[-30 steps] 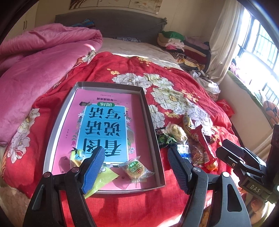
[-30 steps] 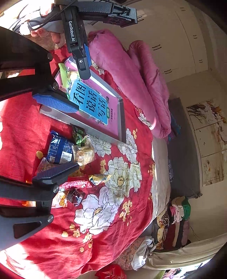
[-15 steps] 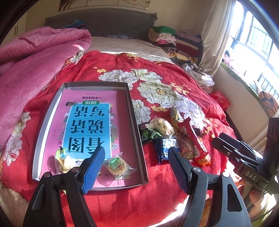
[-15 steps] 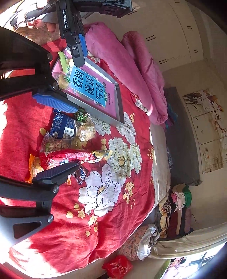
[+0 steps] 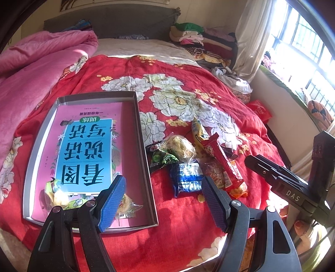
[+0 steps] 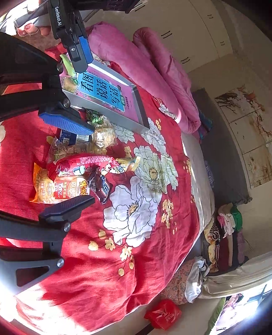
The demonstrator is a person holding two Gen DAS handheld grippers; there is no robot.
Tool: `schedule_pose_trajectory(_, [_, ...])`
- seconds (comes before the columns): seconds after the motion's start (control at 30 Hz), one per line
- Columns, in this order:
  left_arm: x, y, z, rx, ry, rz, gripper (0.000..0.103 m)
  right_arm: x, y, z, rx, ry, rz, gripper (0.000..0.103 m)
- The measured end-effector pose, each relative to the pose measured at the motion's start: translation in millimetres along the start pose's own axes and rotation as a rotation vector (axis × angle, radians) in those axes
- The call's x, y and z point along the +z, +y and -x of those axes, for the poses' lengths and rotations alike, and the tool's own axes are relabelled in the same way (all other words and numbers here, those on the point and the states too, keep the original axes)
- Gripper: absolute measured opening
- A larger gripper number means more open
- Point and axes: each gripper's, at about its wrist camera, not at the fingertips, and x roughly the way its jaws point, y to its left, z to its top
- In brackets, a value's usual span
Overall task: Organize snacks
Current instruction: 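Grasp the clear cracker bag with the left tool while the right tool grasps the Snickers bar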
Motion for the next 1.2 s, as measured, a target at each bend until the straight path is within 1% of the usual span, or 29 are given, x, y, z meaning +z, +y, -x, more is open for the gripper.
schedule_pose_trajectory(0.27, [15.9,-15.4,-31.5,-0.020,0.052,-0.003,0.076,4.6,-12.1,-20.2,-0.022,0.023,-0.008,0.059])
schedule_pose_trajectory(0.47, [27.2,-21.9,-57.0,-0.022,0.094,0.003,0.076,9.9,-16.4,-43.1,-0.037,0.063,0.012,0.059])
schedule_pose_trajectory(0.6, [33.3,-21.9,-71.1,-0.032,0.125,0.029,0.076,13.7,-20.8,-60.1,-0.030,0.096,-0.001,0.057])
schedule_pose_trajectory(0.73, [38.7,-25.0,-84.0,-0.025,0.151,0.028,0.066,15.2,-22.6,-69.8,-0.027,0.113,-0.005,0.056])
schedule_pose_trajectory(0.8, [41.3,-25.6,-90.1,-0.028,0.160,0.034,0.064,15.4,-23.3,-72.3,-0.031,0.120,-0.005,0.054])
schedule_pose_trajectory(0.87, [43.0,-26.6,-95.8,-0.032,0.172,0.042,0.057,15.3,-25.9,-76.0,-0.038,0.133,-0.011,0.052])
schedule_pose_trajectory(0.93, [44.8,-29.0,-99.4,-0.027,0.172,0.039,0.055,14.7,-30.0,-80.8,-0.039,0.150,-0.030,0.049])
schedule_pose_trajectory(1.0, [47.6,-31.5,-102.7,-0.016,0.170,0.030,0.052,14.7,-33.2,-83.6,-0.026,0.156,-0.045,0.049])
schedule_pose_trajectory(1.03, [48.8,-32.3,-104.4,-0.017,0.172,0.031,0.048,15.4,-34.2,-83.8,-0.024,0.154,-0.046,0.048])
schedule_pose_trajectory(1.13, [51.4,-32.3,-112.7,0.000,0.195,0.046,0.041,16.6,-35.1,-89.4,-0.025,0.162,-0.044,0.043])
schedule_pose_trajectory(1.2, [51.7,-31.8,-118.1,0.012,0.208,0.056,0.039,17.3,-35.7,-94.3,-0.023,0.172,-0.046,0.041])
